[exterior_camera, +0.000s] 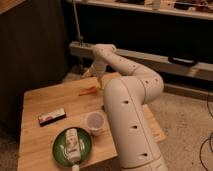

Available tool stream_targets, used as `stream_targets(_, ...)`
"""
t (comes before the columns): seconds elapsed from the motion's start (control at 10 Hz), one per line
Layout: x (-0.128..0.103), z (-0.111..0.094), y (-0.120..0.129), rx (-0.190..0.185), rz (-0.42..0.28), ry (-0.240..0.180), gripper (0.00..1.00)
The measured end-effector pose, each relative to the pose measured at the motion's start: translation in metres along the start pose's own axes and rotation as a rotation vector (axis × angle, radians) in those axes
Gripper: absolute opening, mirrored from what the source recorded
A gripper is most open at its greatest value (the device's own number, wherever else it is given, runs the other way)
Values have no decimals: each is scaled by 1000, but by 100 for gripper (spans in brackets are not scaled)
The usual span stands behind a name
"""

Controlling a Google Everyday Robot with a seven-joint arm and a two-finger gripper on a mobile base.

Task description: Place the pepper in the ceramic cup

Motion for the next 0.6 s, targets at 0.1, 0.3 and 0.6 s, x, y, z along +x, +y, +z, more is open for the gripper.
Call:
stream_targets(0.1, -1, 5, -3, 2, 6, 5, 80)
stream_targets(0.3, -3, 16, -9, 7, 14, 18, 80)
stream_targets(0.6, -4, 33, -14, 26, 25, 43, 80)
